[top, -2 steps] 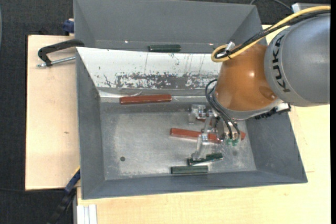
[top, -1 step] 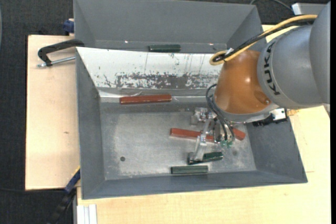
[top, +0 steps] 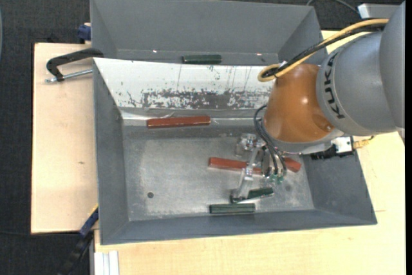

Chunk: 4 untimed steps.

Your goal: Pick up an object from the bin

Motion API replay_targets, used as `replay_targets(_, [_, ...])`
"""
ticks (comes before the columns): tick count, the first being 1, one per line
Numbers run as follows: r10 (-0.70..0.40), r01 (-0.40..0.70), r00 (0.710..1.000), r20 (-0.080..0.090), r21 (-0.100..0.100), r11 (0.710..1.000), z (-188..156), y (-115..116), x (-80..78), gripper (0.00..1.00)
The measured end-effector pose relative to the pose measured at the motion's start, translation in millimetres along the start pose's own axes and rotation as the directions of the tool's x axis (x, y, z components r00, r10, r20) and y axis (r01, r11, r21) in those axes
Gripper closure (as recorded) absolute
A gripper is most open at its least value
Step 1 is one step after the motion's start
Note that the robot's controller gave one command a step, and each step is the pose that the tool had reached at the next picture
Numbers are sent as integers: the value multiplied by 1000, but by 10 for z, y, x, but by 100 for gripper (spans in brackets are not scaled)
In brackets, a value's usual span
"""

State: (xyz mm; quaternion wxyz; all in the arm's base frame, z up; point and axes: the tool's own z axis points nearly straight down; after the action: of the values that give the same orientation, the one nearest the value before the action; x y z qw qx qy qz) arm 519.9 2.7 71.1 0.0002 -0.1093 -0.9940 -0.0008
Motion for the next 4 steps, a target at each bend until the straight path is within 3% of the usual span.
replay_targets(1, [-44,44,999,5,0,999,8,20,-58,0])
replay_targets(2, [0,0,1000,0,0,1000,-5,8,-4,100])
replay_targets(4, [0,0,1000,1,0,1000,-20,8,-3,100])
